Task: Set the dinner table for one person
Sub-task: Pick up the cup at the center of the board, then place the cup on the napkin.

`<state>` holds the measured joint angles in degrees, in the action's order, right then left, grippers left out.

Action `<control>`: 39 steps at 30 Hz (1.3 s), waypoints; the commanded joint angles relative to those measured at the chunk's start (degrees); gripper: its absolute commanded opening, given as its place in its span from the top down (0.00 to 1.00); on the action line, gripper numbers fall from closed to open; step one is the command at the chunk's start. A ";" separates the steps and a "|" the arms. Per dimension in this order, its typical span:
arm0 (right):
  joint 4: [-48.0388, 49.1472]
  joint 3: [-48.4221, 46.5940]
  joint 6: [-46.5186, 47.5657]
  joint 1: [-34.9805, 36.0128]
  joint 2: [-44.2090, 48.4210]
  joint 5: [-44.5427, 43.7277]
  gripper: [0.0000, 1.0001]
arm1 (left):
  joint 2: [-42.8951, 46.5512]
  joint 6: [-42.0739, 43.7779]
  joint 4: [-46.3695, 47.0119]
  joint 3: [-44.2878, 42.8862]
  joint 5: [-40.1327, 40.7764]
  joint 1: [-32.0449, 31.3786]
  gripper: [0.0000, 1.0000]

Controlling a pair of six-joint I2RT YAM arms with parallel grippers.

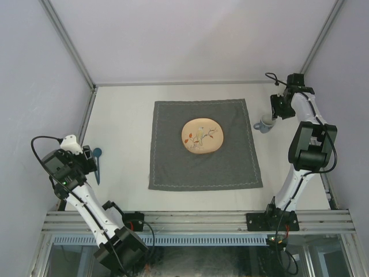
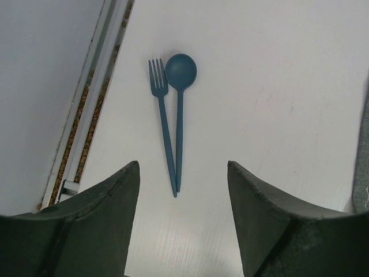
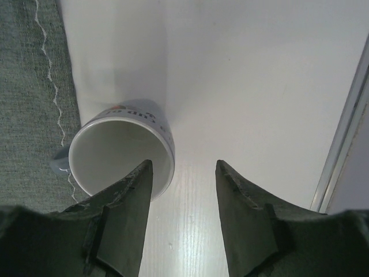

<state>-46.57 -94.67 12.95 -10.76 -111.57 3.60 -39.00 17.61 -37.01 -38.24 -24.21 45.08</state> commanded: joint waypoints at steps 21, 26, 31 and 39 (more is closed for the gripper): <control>0.32 0.36 -2.07 1.35 -6.18 6.17 1.00 | -0.32 -0.41 1.79 -1.11 -0.64 0.42 0.33; -3.54 -5.35 -2.39 2.88 -2.83 6.91 1.00 | -0.75 -0.47 2.20 -0.79 -0.84 0.40 0.33; -9.68 -19.15 -4.66 6.88 -2.88 7.60 1.00 | -0.94 -0.47 2.30 -0.65 -0.67 0.43 0.33; -8.93 -28.14 -7.24 13.82 -10.66 6.05 1.00 | 0.59 -0.15 1.82 0.01 -0.16 0.40 0.33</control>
<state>-55.31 -121.14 8.21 0.84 -119.17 9.54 -39.94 17.56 -36.75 -38.24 -24.18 45.08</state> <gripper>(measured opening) 0.206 0.671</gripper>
